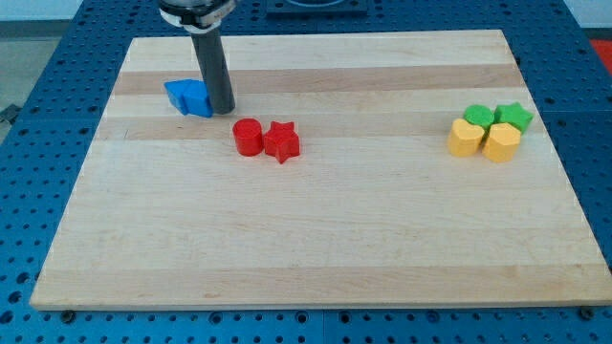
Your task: Separate the yellow hexagon and yellow heart from green circle and green star
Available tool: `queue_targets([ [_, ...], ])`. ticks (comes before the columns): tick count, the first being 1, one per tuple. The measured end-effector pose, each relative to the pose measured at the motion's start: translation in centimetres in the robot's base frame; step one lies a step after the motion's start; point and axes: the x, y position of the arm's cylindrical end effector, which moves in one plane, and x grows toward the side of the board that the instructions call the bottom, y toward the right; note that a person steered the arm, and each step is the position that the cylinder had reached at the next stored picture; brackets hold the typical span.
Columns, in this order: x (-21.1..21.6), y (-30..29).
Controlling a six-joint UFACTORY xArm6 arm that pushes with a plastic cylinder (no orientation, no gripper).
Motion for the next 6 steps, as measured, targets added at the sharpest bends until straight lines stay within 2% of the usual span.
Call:
queue_targets([
  [1, 0.0, 0.2],
  [2, 0.0, 5.3],
  [3, 0.0, 14.8],
  [6, -0.2, 48.4],
])
